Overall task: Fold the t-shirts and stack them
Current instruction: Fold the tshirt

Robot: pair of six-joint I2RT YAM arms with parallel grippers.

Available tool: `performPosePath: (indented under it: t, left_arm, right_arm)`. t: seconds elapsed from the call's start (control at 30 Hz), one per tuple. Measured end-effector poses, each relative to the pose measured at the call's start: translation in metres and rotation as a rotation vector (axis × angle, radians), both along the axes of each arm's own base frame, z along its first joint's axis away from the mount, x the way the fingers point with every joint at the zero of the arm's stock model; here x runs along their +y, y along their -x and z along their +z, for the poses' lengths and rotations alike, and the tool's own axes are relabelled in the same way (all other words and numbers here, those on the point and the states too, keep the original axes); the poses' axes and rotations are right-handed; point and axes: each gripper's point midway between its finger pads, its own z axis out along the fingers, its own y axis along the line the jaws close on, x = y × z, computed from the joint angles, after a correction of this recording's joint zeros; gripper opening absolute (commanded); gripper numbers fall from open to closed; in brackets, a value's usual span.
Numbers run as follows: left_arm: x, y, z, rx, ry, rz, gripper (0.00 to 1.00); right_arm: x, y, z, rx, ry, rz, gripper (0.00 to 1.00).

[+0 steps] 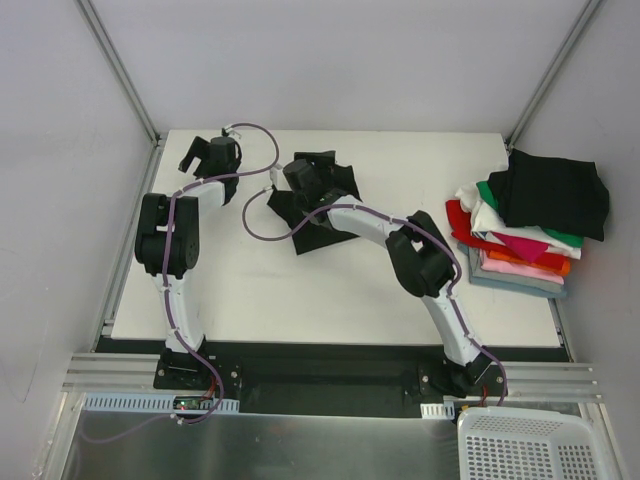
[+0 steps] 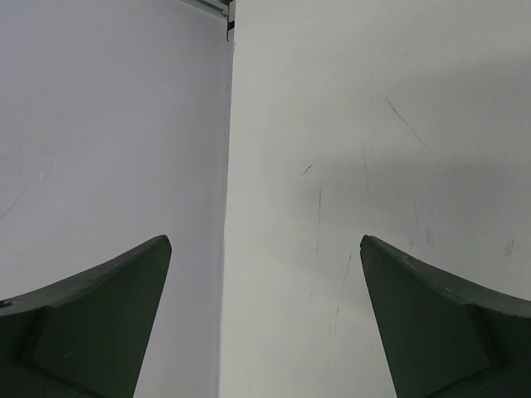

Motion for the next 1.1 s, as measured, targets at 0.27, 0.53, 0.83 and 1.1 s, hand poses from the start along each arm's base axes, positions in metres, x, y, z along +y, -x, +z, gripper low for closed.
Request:
performPosePath:
  t: [0.27, 0.53, 0.83, 1.1]
  left_arm:
    - [0.0, 0.002, -0.001, 0.005, -0.001, 0.0, 0.99]
    - [0.001, 0.005, -0.002, 0.01, -0.002, 0.0, 0.99]
    - [-0.007, 0.018, 0.013, 0.012, 0.041, -0.021, 0.99]
    - [-0.118, 0.06, 0.066, 0.015, 0.185, -0.329, 0.99]
  right_arm:
    - [-0.006, -0.013, 0.027, -0.124, 0.034, -0.016, 0.86]
    - [-0.013, -0.012, 0.03, -0.149, 0.061, -0.03, 0.87]
    - [-0.043, 0.015, 0.049, -0.145, 0.049, -0.066, 0.88]
    - [-0.09, 0.059, 0.095, -0.036, -0.191, -0.162, 0.96]
